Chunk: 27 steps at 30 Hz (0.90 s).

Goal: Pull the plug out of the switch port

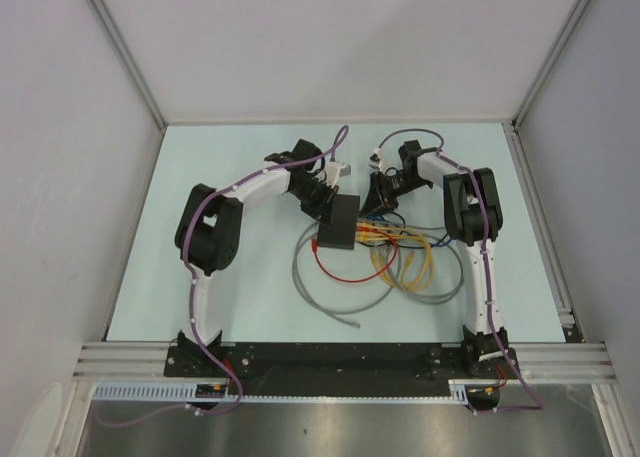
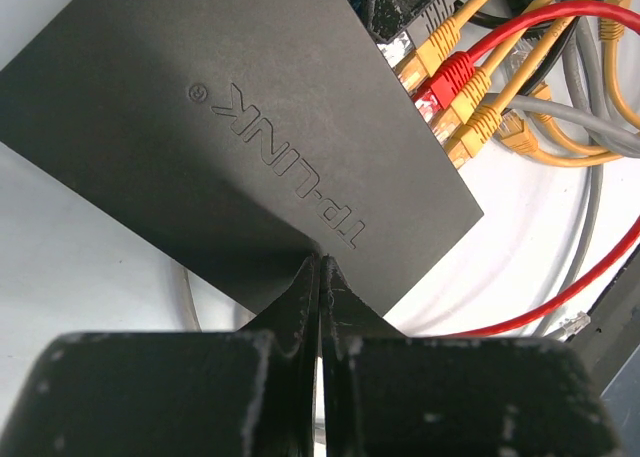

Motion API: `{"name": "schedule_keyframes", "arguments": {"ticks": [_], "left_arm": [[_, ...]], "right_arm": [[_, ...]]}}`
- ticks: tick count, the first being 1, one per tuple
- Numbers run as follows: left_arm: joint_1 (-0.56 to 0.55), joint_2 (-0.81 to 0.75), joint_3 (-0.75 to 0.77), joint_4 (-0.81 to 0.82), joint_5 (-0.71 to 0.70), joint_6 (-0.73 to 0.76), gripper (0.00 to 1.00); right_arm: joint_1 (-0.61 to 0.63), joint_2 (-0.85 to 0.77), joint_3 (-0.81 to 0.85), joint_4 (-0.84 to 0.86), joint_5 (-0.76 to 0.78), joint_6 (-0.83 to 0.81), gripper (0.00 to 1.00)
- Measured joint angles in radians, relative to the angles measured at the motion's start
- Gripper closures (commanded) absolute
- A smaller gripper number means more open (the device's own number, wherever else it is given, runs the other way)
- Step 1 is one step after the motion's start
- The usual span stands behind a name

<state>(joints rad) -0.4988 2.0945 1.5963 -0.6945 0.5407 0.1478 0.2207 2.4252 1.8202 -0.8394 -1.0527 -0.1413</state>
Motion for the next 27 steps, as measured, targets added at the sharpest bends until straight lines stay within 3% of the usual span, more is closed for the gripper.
{"name": "schedule_keyframes", "arguments": {"ticks": [27], "left_arm": [[-0.011,-0.008,-0.013,0.02,-0.014,0.0,1.0]], "right_arm": [[0.006,-0.019,0.0,-0.007,0.041,0.005,0.81]]}}
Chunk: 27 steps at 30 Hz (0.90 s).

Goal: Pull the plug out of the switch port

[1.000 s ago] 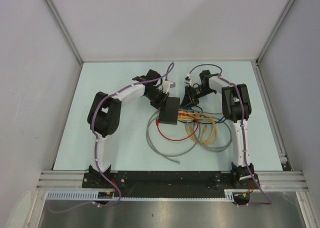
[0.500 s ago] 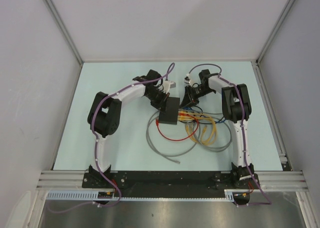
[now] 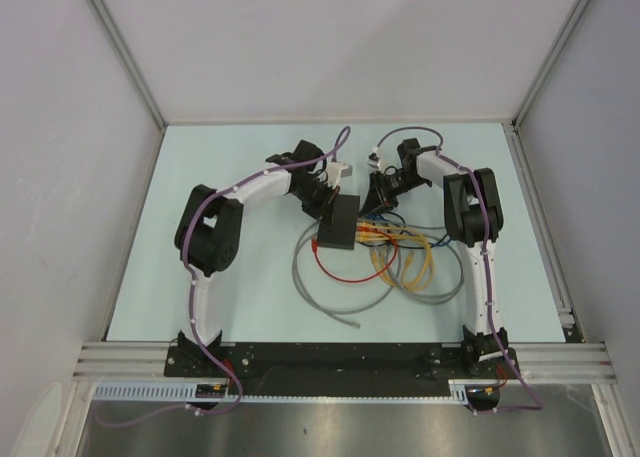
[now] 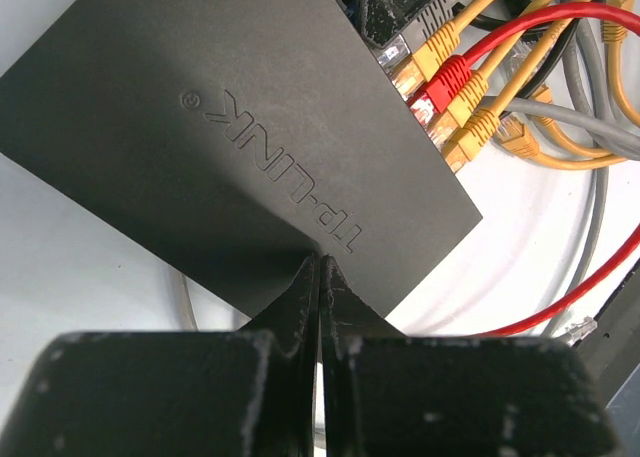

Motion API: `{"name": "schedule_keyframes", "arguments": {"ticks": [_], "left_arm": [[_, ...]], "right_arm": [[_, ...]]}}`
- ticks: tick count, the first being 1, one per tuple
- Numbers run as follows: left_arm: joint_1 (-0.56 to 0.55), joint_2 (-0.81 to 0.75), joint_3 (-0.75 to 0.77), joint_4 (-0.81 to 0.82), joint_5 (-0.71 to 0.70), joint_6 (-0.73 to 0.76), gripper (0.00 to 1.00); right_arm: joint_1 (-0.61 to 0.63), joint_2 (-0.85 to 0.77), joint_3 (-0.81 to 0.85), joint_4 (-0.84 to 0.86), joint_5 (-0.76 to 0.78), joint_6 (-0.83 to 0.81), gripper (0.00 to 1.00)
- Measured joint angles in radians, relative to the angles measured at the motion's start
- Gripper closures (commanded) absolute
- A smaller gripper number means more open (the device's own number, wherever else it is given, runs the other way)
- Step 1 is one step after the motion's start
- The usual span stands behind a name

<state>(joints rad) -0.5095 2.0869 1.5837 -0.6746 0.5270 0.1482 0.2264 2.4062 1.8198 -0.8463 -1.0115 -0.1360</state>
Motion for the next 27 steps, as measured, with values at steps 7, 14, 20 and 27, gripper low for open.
{"name": "schedule_keyframes", "arguments": {"ticks": [7,14,20,27], "left_arm": [[-0.011,0.0,-0.001,0.008,0.0,0.0,1.0],[-0.021,0.0,-0.002,0.012,0.0,0.0,1.0],[-0.021,-0.002,-0.005,0.016,0.0,0.0,1.0],[-0.021,-0.002,-0.005,0.018,0.0,0.0,1.0]], "right_arm": [[-0.005,0.0,0.0,-0.002,-0.014,-0.019,0.78],[-0.028,0.024,-0.008,0.003,-0.118,-0.037,0.78],[-0.031,0.026,-0.01,0.003,-0.124,-0.048,0.8],[-0.029,0.026,-0.001,-0.009,-0.093,-0.048,0.85]]}}
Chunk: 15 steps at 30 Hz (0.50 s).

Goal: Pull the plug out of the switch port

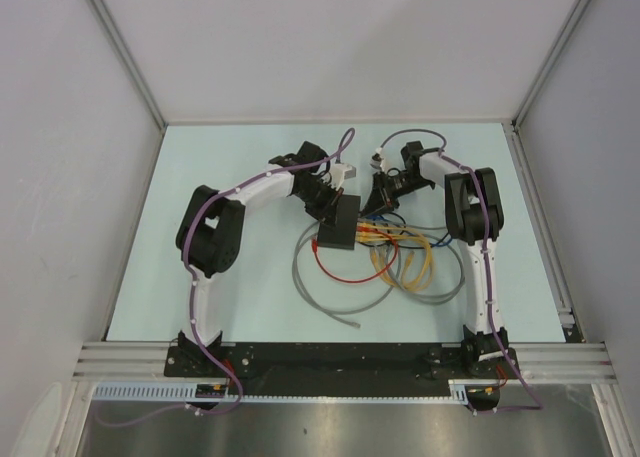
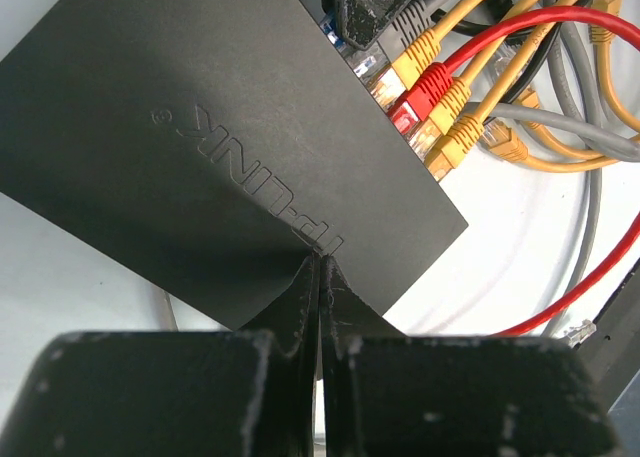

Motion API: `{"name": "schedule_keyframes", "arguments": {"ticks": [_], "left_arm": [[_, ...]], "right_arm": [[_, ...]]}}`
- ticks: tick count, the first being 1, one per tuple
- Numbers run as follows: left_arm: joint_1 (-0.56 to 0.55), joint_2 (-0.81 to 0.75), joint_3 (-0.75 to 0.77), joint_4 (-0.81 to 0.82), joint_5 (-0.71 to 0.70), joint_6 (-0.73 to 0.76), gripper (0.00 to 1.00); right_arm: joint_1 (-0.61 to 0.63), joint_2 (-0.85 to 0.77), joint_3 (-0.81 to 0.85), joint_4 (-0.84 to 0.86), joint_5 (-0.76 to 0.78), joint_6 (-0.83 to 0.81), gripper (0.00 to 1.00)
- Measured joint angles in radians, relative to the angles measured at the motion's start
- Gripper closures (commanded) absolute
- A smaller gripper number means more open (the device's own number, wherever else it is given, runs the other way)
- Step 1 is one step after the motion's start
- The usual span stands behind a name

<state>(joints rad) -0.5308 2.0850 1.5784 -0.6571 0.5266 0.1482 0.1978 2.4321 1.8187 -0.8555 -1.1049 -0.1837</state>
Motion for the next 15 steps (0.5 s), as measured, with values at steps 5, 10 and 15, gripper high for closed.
{"name": "schedule_keyframes", "arguments": {"ticks": [5,10,15], "left_arm": [[0.0,0.0,0.0,0.0,0.0,0.0,1.0],[-0.001,0.0,0.0,-0.002,0.0,0.0,1.0],[-0.002,0.0,0.0,-0.002,0.0,0.0,1.0]], "right_arm": [[0.002,-0.006,0.008,-0.02,0.033,0.0,0.87],[-0.009,-0.024,0.007,-0.03,0.144,-0.008,0.87],[-0.011,-0.036,0.006,-0.033,0.176,-0.009,0.87]]}}
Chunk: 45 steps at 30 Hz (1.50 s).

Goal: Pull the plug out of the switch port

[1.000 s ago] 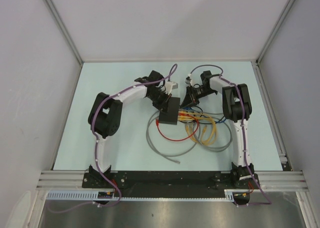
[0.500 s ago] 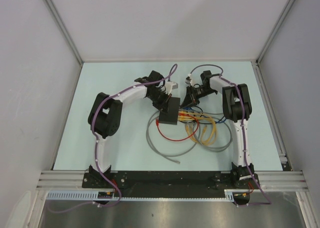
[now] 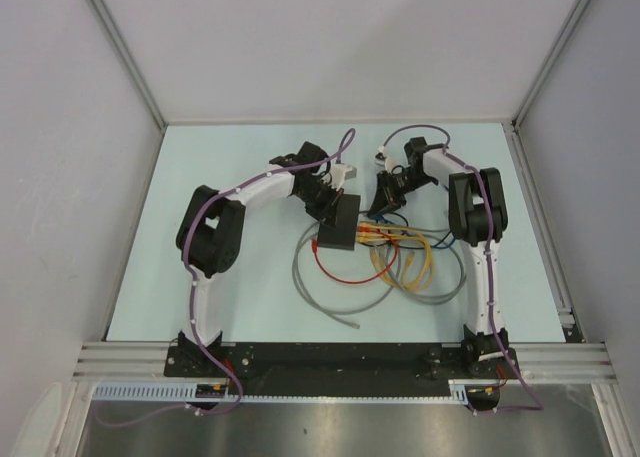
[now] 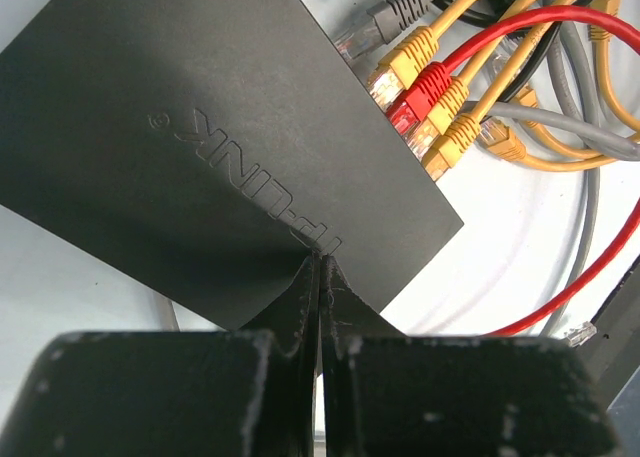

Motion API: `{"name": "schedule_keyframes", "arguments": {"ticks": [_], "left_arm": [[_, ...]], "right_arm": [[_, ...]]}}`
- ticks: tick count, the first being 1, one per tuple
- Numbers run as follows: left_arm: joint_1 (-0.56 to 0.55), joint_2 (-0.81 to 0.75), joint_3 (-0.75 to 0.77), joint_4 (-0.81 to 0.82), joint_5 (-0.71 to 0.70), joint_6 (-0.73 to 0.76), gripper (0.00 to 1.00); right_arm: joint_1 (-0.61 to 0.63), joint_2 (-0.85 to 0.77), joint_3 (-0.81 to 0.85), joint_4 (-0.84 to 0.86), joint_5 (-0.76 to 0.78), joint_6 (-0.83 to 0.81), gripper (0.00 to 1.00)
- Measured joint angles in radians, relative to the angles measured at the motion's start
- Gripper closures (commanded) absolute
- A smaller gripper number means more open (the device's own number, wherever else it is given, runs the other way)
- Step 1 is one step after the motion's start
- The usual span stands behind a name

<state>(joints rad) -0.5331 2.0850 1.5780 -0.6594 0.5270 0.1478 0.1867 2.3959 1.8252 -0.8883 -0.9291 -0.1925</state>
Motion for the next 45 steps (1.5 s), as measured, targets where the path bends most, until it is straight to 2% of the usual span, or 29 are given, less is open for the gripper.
{"name": "schedule_keyframes", "arguments": {"ticks": [9,15,20,26,33,35,36,39,41,42,45], "left_arm": [[-0.002,0.0,0.0,-0.001,0.0,0.0,1.0],[-0.002,0.0,0.0,-0.001,0.0,0.0,1.0],[-0.002,0.0,0.0,-0.001,0.0,0.0,1.0],[-0.002,0.0,0.002,-0.001,0.0,0.0,1.0],[-0.002,0.0,0.002,-0.002,0.0,0.001,1.0],[-0.002,-0.002,0.002,-0.003,-0.002,0.002,1.0],[-0.002,-0.002,0.002,-0.003,-0.003,0.002,1.0],[-0.003,-0.004,0.002,-0.003,-0.007,0.003,1.0],[-0.005,-0.004,0.003,-0.007,-0.009,0.008,0.99],[-0.005,-0.004,0.005,-0.009,-0.009,0.009,0.98],[-0.003,0.008,0.051,-0.065,-0.018,0.015,0.9]], "right_arm": [[-0.025,-0.01,0.003,-0.013,-0.052,-0.035,0.84],[-0.13,-0.071,0.096,-0.08,-0.097,-0.102,0.84],[-0.232,-0.156,0.113,-0.094,-0.069,-0.127,0.84],[-0.331,-0.182,0.1,-0.085,0.084,-0.142,0.84],[-0.375,-0.182,0.072,-0.043,0.378,-0.142,0.81],[-0.381,-0.182,0.062,-0.019,0.465,-0.141,0.73],[-0.383,-0.182,0.059,-0.012,0.493,-0.138,0.62],[-0.385,-0.182,0.055,-0.006,0.542,-0.129,0.42],[-0.387,-0.182,0.056,-0.011,0.546,-0.12,0.37],[-0.386,-0.182,0.062,-0.019,0.541,-0.118,0.3],[-0.383,-0.182,0.103,-0.064,0.483,-0.132,0.28]]}}
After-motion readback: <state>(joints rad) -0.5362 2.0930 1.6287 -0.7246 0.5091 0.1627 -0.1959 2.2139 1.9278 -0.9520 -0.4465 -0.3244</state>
